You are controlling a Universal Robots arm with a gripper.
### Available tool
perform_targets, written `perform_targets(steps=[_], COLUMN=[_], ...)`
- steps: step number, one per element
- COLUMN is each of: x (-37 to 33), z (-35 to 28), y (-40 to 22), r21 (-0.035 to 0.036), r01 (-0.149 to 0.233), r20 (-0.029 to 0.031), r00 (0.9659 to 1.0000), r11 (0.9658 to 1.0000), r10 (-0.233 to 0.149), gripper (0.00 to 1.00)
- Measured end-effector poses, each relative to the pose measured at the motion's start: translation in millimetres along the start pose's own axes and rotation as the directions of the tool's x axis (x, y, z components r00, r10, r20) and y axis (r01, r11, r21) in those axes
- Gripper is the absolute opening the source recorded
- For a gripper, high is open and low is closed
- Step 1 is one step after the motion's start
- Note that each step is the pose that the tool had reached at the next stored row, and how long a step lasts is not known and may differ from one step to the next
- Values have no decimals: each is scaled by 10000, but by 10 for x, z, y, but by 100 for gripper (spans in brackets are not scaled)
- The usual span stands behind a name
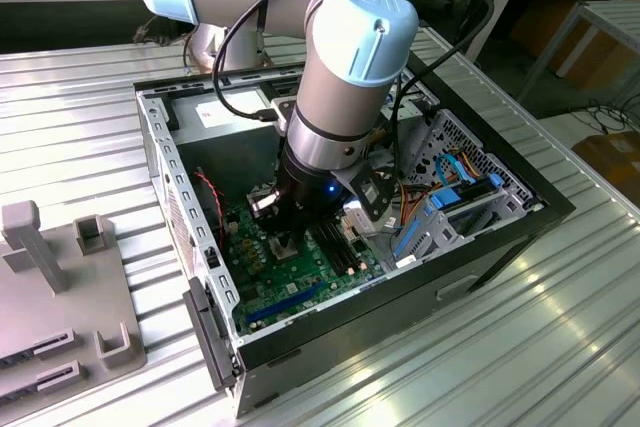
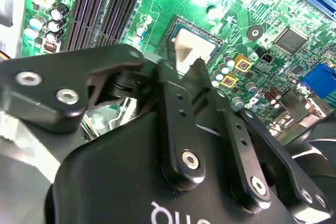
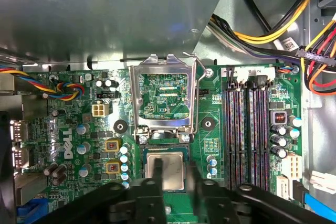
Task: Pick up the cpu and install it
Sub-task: 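Place the cpu into insertion slot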
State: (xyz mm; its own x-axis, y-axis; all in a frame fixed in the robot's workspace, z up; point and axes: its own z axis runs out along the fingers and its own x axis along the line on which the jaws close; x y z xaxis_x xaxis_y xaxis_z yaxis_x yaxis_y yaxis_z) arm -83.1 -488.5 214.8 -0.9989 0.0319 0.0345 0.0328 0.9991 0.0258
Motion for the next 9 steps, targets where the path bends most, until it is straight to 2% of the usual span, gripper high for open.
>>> perform_targets(steps=[3,4,5,9], x=[7,13,21,34], z=[0,0,0,1], y=[0,-1,-1,-1], r21=[1,1,1,0], r01=[-1,-1,-1,2], r20=[0,-1,0,0], r00=[10000,10000,10000,10000], r11=[10000,10000,10000,10000], r10=[1,1,1,-2], gripper=[16,16,11,11])
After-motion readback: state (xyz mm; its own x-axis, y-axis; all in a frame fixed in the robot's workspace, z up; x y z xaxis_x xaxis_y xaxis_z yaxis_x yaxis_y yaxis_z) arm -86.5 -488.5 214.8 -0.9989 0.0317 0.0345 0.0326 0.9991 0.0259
